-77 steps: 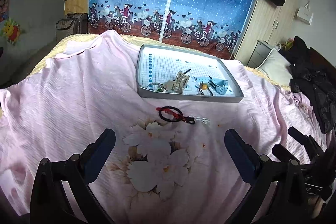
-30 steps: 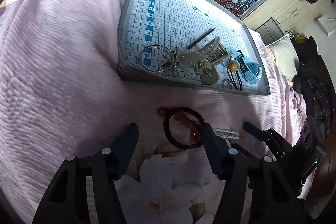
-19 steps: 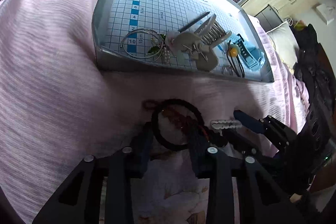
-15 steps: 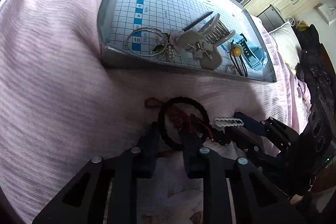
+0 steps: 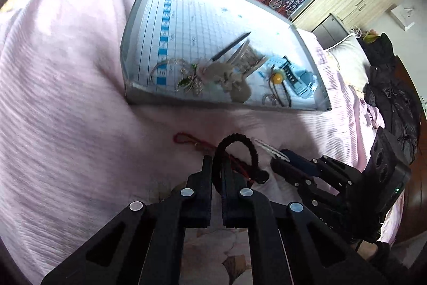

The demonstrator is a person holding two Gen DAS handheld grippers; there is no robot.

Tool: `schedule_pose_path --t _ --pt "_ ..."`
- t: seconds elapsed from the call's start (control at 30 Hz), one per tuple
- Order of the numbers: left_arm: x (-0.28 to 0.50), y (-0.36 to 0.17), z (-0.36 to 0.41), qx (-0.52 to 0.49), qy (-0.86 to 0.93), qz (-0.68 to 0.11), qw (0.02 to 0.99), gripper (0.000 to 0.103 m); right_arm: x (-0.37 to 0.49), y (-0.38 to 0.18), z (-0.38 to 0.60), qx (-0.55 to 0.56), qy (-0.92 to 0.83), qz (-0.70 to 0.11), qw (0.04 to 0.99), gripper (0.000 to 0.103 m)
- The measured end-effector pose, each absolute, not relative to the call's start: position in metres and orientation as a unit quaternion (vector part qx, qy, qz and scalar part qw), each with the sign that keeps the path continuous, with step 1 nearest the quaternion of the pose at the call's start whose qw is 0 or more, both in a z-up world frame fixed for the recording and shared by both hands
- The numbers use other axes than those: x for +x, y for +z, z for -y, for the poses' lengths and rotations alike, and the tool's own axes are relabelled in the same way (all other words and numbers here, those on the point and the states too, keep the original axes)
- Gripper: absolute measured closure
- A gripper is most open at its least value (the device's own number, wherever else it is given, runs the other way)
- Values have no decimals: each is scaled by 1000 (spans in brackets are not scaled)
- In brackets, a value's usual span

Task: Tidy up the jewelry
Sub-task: 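Grasp the black hair band with the left tool while the right tool grasps the white hair clip, then carry the hair band and clip into the tray and open both tools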

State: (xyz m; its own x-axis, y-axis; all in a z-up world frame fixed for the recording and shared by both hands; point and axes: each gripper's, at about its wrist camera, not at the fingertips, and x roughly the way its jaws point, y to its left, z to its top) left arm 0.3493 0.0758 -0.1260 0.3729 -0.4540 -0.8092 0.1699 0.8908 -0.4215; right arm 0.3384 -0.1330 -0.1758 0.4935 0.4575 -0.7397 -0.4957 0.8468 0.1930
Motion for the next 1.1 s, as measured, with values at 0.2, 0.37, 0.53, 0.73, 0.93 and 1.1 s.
schedule_pose_path --t 0.2,0.37,0.53,0.73,0.93,1.1 --pt "347 -117 -71 -131 -200 -488 839 100 337 -165 144 -1 263 -404 876 86" --pt "345 -107 -67 -129 -210 -457 855 100 336 -158 153 17 256 -394 883 87" --pt "344 -101 -70 -128 -208 -440 864 100 334 -156 151 13 262 -389 883 87" --pt "346 -103 -74 -129 -201 -441 865 100 330 -152 149 12 271 -377 885 87" --pt "345 -97 -82 -135 -191 -422 876 100 324 -142 151 24 275 -350 895 87" --pt "346 -88 -95 -151 -146 -375 903 100 325 -130 155 37 267 -318 909 87"
